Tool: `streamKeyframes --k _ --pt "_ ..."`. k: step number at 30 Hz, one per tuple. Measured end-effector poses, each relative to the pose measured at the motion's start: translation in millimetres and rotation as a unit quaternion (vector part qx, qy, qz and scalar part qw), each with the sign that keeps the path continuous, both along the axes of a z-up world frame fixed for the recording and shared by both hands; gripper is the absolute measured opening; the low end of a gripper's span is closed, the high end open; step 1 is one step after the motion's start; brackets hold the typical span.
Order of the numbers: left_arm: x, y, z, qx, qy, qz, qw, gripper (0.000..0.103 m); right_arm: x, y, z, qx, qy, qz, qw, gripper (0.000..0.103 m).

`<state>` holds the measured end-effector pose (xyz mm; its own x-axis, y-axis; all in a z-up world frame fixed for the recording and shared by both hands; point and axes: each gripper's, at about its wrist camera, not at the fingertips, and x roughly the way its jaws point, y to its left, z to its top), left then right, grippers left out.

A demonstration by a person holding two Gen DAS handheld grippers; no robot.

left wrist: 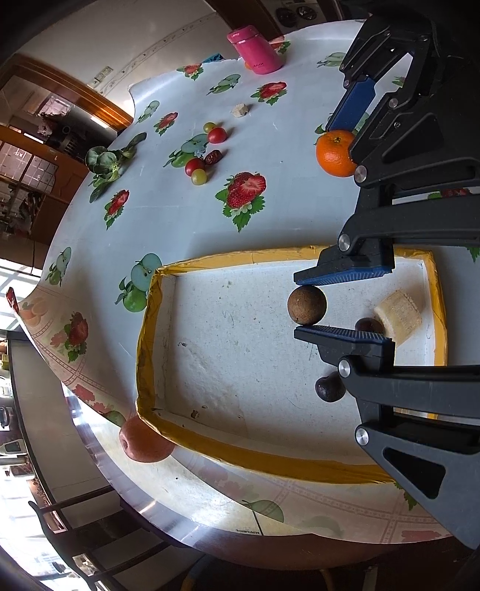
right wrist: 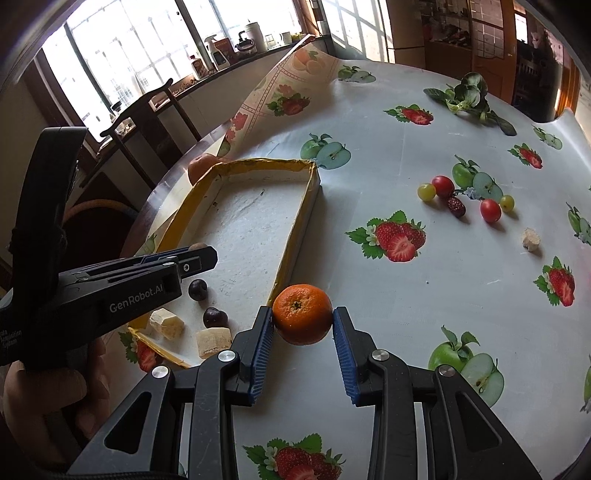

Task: Organize fruits
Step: 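Carry the kiwi and mandarin over the yellow-rimmed tray with both tools, then open both tools to drop the kiwi and mandarin into the tray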

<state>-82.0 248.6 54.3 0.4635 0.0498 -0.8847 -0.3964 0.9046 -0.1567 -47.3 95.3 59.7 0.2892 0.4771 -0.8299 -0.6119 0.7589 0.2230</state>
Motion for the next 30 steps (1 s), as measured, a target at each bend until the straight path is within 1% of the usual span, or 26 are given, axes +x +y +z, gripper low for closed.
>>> streamKeyframes --k 9,18,22,25,30 --pt "-8 28 -8 -0.007 0.007 0.029 0.9995 0.019 -5 24 -5 -0.001 0.005 0.024 1.000 0.034" --pt "-4 56 -25 -0.017 0.021 0.055 0.9981 0.019 -9 66 -17 -0.005 0.013 0.064 0.998 0.034" --pt "2 67 -35 -0.020 0.029 0.063 0.9974 0.019 -6 90 -30 -0.009 0.026 0.082 0.996 0.034" --pt "7 73 -42 -0.019 0.035 0.066 0.9970 0.019 -5 107 -43 -0.022 0.033 0.094 0.995 0.034" --pt "11 75 -54 -0.018 0.048 0.065 0.9966 0.019 -2 122 -65 -0.037 0.050 0.105 0.993 0.034"
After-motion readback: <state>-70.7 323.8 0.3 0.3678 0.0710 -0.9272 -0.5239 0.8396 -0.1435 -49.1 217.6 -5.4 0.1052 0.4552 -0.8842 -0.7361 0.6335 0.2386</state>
